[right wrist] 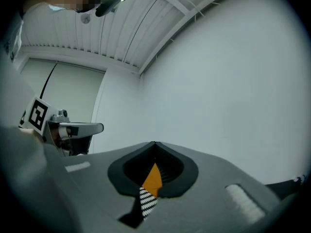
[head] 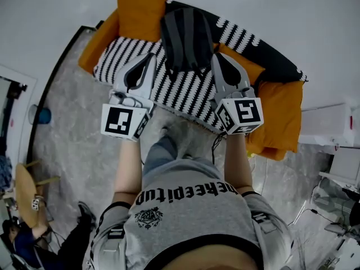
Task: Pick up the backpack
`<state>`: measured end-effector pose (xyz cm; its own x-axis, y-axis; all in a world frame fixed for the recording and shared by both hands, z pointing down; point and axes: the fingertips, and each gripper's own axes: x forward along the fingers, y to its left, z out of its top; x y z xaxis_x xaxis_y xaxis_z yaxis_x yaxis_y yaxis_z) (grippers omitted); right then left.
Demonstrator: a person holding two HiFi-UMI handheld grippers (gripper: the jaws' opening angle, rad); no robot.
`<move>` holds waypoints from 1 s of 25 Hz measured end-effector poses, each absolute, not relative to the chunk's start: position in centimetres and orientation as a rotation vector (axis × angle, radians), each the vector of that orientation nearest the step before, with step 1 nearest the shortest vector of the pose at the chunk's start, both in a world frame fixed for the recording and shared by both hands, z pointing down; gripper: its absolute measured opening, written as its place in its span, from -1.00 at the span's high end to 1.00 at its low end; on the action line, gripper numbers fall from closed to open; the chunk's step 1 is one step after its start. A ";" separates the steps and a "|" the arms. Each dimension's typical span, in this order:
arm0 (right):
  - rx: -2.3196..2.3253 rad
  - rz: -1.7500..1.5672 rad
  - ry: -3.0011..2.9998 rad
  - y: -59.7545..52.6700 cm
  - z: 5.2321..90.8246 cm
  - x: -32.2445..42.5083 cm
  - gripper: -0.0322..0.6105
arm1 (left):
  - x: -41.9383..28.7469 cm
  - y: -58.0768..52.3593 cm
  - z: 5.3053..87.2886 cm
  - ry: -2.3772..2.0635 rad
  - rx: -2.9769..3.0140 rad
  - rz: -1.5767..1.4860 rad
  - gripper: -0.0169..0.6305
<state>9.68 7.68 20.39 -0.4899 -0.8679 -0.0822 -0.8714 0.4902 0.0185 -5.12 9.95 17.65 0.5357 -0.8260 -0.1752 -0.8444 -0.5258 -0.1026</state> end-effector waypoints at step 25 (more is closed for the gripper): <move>-1.741 0.082 2.563 -3.7 21.0 3.9 0.89 | -10.9 -3.5 18.7 1.245 -2.706 0.157 0.89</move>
<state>3.94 -3.70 21.00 -0.3684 -0.9274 -0.0650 -0.9296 0.3679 0.0200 -10.93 -3.48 18.66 0.6484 -0.7441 -0.1610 -0.7607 -0.6414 -0.0997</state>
